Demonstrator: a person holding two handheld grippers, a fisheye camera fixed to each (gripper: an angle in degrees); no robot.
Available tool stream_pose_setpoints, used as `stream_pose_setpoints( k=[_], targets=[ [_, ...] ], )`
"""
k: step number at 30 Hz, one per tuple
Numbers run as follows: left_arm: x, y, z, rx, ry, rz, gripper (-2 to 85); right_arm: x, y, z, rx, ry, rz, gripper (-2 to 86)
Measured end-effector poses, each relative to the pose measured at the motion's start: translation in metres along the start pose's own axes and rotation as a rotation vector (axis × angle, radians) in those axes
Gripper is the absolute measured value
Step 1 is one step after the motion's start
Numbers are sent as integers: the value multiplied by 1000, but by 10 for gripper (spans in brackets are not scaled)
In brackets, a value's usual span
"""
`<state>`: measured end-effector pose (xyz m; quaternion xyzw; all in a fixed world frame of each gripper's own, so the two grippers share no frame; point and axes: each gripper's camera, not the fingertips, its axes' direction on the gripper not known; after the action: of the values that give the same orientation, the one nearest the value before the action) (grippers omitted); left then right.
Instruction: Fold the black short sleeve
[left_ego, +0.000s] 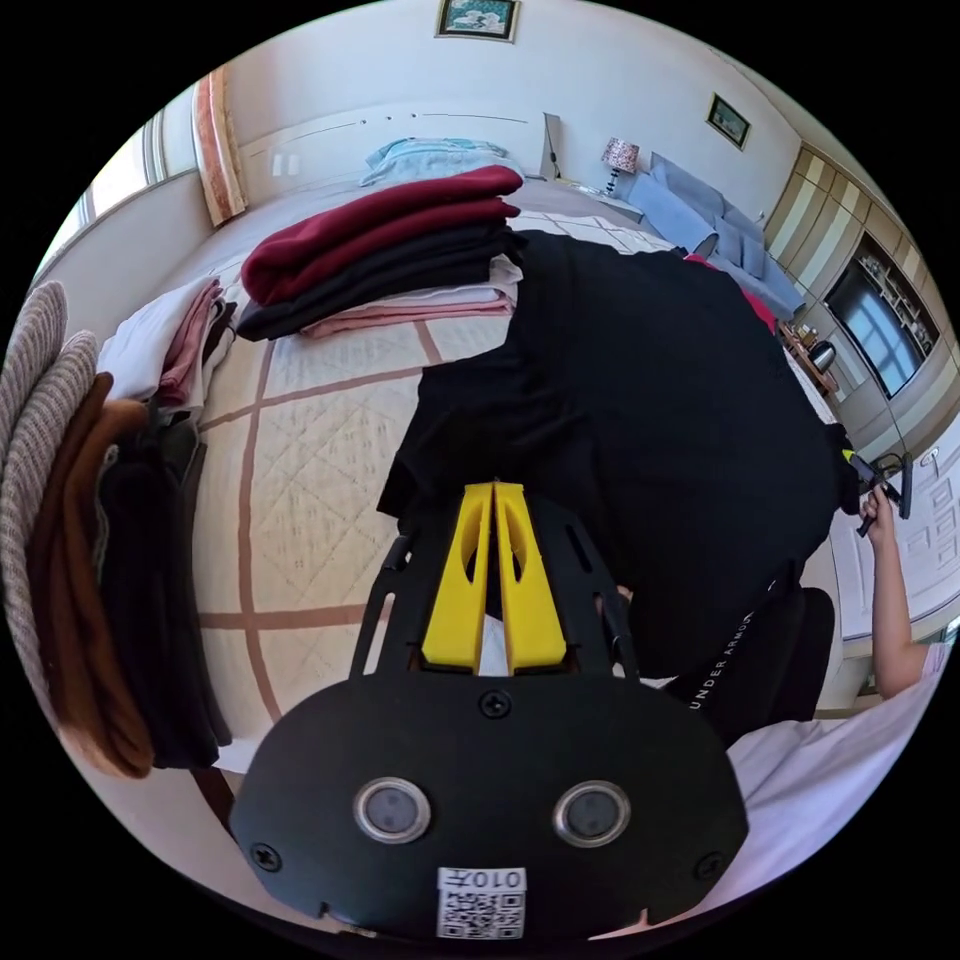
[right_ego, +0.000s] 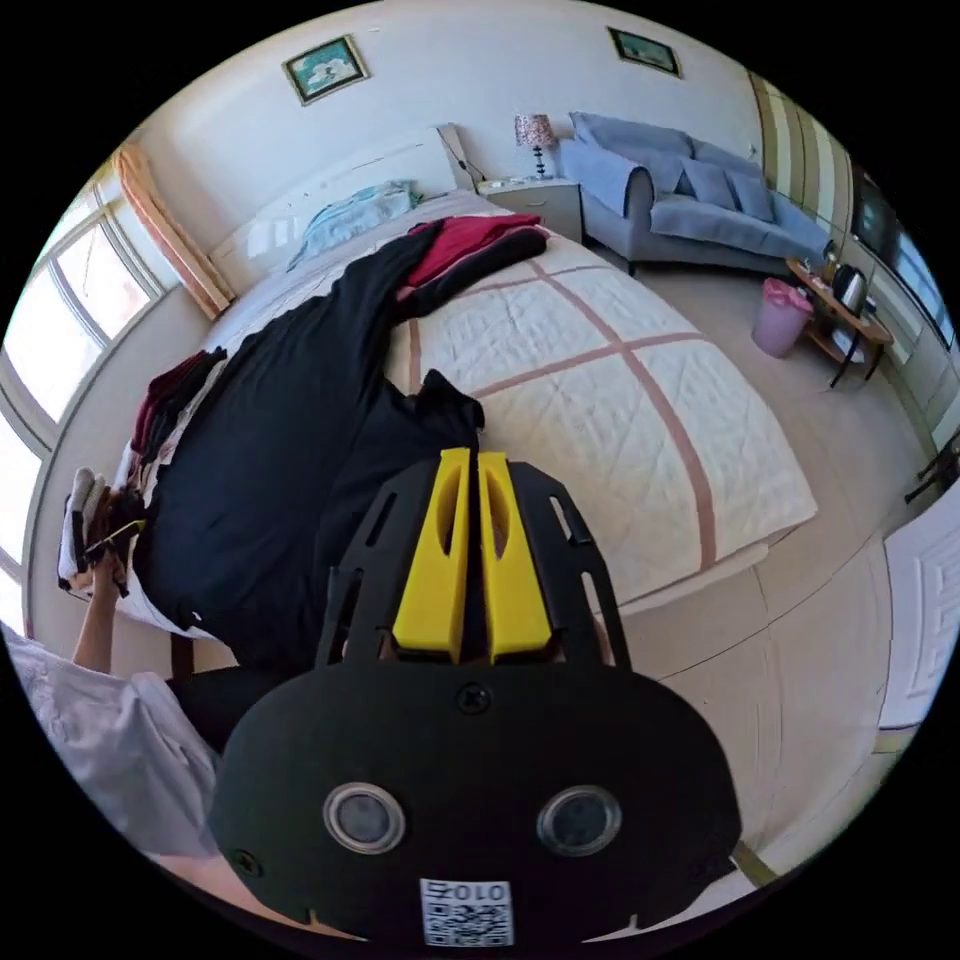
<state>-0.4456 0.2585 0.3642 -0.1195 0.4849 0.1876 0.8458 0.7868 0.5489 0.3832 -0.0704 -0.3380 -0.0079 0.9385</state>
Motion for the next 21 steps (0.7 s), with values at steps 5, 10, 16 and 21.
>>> stream_pose_setpoints(
  k=[5, 10, 16, 21],
  targets=[
    [-5, 9, -2, -31, -14, -25, -2, 71, 19, -8, 176, -260, 213, 31],
    [9, 27, -41, 113, -64, 94, -2, 85, 68, -53, 361, -222, 212, 52],
    [53, 40, -36, 135, 21, 285, -2, 71, 95, -35, 270, -62, 192, 119],
    [50, 31, -3, -6, -31, 234, -2, 70, 71, 5, 23, 12, 182, 51]
  ],
)
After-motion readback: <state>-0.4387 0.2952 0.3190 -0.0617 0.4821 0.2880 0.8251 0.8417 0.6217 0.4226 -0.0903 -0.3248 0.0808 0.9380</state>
